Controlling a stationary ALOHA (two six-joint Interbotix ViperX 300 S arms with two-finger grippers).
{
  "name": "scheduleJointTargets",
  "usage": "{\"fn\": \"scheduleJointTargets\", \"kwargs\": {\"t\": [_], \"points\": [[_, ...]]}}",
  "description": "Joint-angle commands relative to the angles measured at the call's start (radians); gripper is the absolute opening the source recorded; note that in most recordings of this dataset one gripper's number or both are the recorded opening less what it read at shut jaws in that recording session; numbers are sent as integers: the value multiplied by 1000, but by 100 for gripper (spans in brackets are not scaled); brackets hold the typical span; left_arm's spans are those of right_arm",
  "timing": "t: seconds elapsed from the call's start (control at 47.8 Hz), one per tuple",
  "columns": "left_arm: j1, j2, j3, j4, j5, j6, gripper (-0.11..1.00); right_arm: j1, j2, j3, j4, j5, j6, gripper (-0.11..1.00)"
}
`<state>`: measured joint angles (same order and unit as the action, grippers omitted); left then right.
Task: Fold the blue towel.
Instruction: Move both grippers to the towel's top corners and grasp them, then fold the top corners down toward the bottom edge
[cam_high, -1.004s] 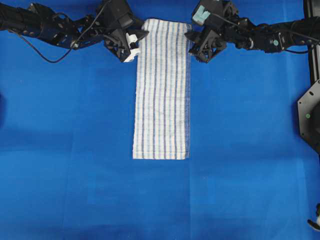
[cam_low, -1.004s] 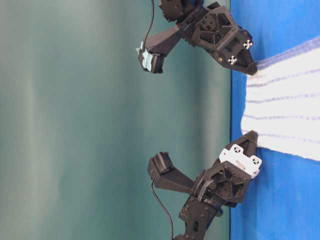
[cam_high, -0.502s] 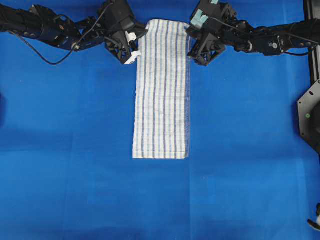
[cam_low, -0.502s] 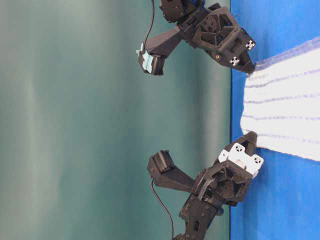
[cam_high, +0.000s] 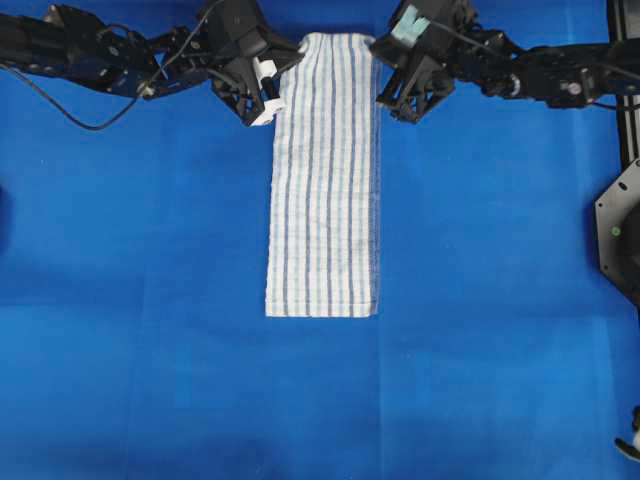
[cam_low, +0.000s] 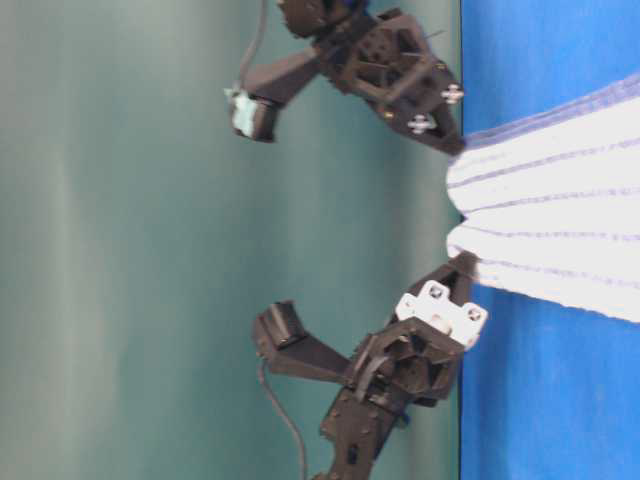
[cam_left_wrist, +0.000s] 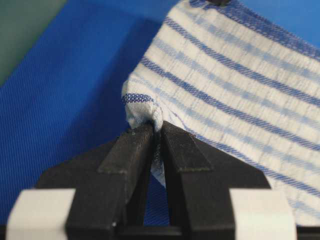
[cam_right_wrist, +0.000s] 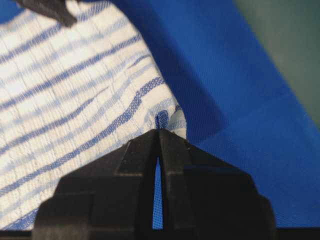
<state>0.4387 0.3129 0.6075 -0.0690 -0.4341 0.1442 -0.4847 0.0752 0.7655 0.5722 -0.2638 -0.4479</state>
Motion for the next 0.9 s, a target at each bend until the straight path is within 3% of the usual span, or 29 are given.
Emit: {"fn": "scheduleJointTargets", "kwargs": {"t": [0.0,0.314,0.502,0.879], "points": [[-12,-58,-2,2,5,11,5,2,-55,-2,-2,8,-2,5],[-23,-78,21,2,8,17,5,28,-72,17,-2,15,5,5],[-57,-118,60,2,18,17,5,84,-94,38,2,18,11,5],[-225,-229,173,2,20,-5,5,272,-244,164,86,14,11,5]]}}
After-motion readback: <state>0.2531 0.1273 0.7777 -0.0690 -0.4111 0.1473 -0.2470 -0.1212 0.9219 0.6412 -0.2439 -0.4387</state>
